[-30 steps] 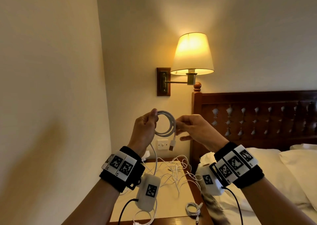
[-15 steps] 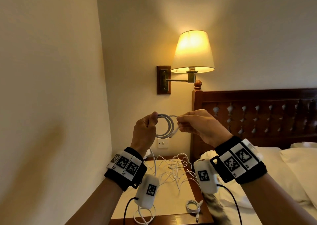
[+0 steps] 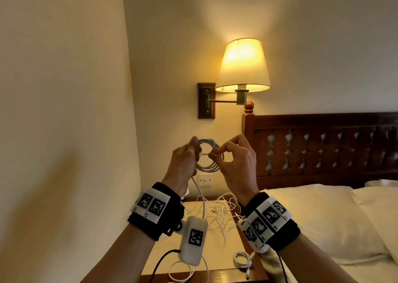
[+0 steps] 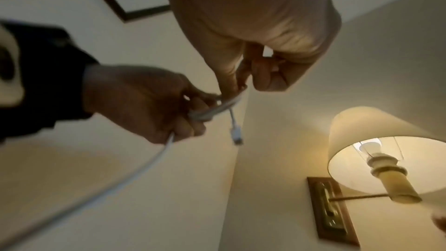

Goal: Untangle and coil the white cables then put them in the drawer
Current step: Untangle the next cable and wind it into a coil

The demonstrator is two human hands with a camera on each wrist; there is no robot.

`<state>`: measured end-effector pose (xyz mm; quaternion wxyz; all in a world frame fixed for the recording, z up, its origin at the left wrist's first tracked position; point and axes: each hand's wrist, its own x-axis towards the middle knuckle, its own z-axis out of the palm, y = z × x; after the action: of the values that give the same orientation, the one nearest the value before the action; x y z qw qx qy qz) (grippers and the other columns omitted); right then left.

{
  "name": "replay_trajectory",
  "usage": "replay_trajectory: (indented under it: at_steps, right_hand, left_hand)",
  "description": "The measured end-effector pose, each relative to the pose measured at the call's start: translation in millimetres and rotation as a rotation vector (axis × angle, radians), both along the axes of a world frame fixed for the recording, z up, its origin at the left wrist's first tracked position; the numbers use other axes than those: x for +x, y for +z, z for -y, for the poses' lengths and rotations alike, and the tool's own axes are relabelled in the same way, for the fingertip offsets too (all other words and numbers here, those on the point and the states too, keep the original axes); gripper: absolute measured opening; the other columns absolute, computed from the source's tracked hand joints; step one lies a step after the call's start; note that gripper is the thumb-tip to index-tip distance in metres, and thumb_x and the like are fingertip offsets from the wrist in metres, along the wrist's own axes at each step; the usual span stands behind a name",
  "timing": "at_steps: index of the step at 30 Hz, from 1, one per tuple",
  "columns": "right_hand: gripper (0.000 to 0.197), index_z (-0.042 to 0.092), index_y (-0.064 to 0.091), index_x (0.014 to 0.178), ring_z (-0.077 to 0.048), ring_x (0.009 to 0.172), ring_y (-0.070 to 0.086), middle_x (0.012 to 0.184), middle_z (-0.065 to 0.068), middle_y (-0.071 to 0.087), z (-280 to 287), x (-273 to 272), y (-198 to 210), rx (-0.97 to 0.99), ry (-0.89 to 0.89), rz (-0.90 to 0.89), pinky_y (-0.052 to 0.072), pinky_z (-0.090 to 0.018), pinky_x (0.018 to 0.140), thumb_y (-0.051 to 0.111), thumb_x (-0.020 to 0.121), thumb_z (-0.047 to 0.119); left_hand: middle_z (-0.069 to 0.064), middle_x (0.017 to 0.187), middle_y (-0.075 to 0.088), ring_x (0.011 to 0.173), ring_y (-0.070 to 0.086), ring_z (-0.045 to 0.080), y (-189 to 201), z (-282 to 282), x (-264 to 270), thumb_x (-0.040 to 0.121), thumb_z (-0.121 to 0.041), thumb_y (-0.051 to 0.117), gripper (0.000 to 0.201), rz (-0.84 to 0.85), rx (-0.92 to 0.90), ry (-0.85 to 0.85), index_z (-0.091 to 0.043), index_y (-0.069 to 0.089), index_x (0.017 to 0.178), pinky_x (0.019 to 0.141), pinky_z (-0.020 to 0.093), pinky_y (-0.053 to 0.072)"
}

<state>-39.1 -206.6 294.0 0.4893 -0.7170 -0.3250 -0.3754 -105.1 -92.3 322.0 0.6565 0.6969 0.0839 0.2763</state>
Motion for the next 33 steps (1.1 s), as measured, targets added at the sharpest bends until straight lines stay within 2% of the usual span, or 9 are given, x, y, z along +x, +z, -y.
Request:
replay_trajectory:
  at_steps: [6,8,11,14,16,20,25,28,33]
  right_hand:
    - [0.021,0.014,0.058,0.079,-0.011,0.091,0.044,0.102,0.002,0.045,-4,8,-1,0.089,0.01,0.105,0.042,-0.02,0.071,0.079,0.074,0.013]
    - [0.031,0.013,0.051,0.089,-0.011,0.094,0.046,0.105,0.001,0.046,-4,12,3,0.135,0.089,0.085,0.045,-0.02,0.075,0.077,0.073,0.009]
    - [0.038,0.017,0.043,0.107,-0.011,0.107,0.058,0.11,-0.001,0.062,-2,15,8,0.056,0.271,-0.077,0.048,-0.016,0.088,0.07,0.082,0.007]
    - [0.031,0.02,0.039,0.114,-0.013,0.084,0.067,0.094,-0.006,0.068,0,11,12,-0.05,0.391,-0.219,0.055,-0.021,0.07,0.06,0.093,0.011]
    - [0.023,0.017,0.041,0.117,-0.006,0.065,0.056,0.079,-0.003,0.059,3,7,12,-0.116,0.449,-0.211,0.05,-0.023,0.06,0.053,0.098,0.018]
    - [0.046,0.009,0.061,0.105,-0.009,0.064,0.045,0.073,0.0,0.048,10,4,6,-0.132,0.586,-0.417,0.042,-0.024,0.06,0.038,0.1,0.048]
    - [0.032,0.003,0.06,0.099,-0.009,0.057,0.04,0.074,-0.005,0.045,14,4,3,0.146,1.046,-0.837,0.037,-0.02,0.054,0.037,0.103,0.024]
    - [0.029,0.001,0.059,0.104,-0.008,0.057,0.041,0.076,-0.006,0.044,16,5,1,0.25,1.175,-0.867,0.039,-0.019,0.053,0.037,0.102,0.02]
    - [0.03,0.004,0.056,0.101,-0.008,0.058,0.041,0.085,-0.01,0.057,16,5,-5,0.361,1.397,-0.864,0.042,-0.019,0.055,0.036,0.101,0.025]
  left_hand:
    - [-0.005,0.061,0.039,0.059,0.033,0.012,1,6,-4,0.1,-0.045,0.038,0.042,-0.005,-0.116,-0.076,-0.018,0.056,0.073,0.057,0.028,0.03]
    - [-0.005,0.062,0.04,0.06,0.033,0.012,2,7,-5,0.1,-0.045,0.039,0.041,-0.004,-0.13,-0.082,-0.018,0.056,0.074,0.056,0.027,0.03]
    - [-0.004,0.064,0.041,0.062,0.035,0.012,3,5,-7,0.1,-0.046,0.039,0.041,-0.011,-0.138,-0.079,-0.017,0.057,0.076,0.057,0.027,0.031]
    - [-0.004,0.064,0.041,0.064,0.035,0.013,4,3,-8,0.1,-0.045,0.04,0.04,-0.003,-0.14,-0.08,-0.018,0.057,0.076,0.059,0.028,0.031]
    - [-0.004,0.065,0.04,0.064,0.034,0.013,4,2,-8,0.1,-0.046,0.04,0.04,0.002,-0.14,-0.082,-0.018,0.056,0.077,0.059,0.028,0.031]
    - [-0.004,0.061,0.042,0.061,0.034,0.013,1,-5,-6,0.097,-0.045,0.046,0.039,0.035,-0.185,-0.056,-0.017,0.059,0.073,0.058,0.028,0.03]
    - [-0.004,0.058,0.04,0.059,0.033,0.013,-2,-11,-2,0.093,-0.046,0.054,0.038,0.096,-0.217,-0.042,-0.017,0.06,0.068,0.058,0.03,0.028]
    - [-0.004,0.059,0.038,0.058,0.033,0.013,-2,-7,1,0.095,-0.048,0.05,0.039,0.096,-0.186,-0.063,-0.018,0.058,0.071,0.057,0.029,0.029]
    - [-0.004,0.061,0.045,0.058,0.038,0.011,-7,-4,6,0.097,-0.051,0.044,0.041,0.067,-0.146,-0.113,-0.02,0.058,0.075,0.056,0.028,0.031]
